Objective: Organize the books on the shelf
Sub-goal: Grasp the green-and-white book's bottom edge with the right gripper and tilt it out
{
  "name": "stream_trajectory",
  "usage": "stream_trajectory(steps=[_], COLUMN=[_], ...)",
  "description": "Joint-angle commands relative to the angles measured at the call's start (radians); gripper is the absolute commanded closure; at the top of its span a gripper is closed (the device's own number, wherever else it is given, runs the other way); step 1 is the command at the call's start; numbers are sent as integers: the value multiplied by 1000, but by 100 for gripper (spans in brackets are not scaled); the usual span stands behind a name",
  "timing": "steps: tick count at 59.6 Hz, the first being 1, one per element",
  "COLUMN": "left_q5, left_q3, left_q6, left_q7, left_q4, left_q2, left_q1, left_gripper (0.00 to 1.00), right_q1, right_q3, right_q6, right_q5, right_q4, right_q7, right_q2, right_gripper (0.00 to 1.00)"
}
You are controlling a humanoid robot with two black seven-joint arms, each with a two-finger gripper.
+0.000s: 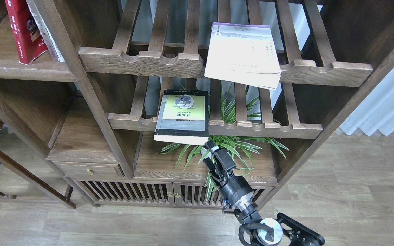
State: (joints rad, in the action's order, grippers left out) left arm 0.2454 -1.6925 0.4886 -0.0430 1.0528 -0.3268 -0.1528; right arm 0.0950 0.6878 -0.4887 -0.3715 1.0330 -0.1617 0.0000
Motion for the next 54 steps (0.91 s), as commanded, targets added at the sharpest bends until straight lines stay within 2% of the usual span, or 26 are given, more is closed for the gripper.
stream_trajectory(steps=[1,30,42,54], left_q5=[0,-3,-5,-5], left_q3=[-1,-1,-1,-1], left_q6=[0,0,0,0], left_q7=[2,0,-6,-6], left_q4=[1,1,1,1], left_q2=[0,2,0,2], left_q1=[-4,-8,-5,-2], left_gripper=[0,0,0,0], right_q1=[8,109,193,209], right_q3=[12,13,-2,-65], right_q6=[0,0,0,0], right_q5=[2,-27,-47,-49], right_q4=[4,-11,-105,-120], right_q7=[-2,-16,-13,-13], right_q2=[0,0,0,0], right_gripper=[1,1,1,1])
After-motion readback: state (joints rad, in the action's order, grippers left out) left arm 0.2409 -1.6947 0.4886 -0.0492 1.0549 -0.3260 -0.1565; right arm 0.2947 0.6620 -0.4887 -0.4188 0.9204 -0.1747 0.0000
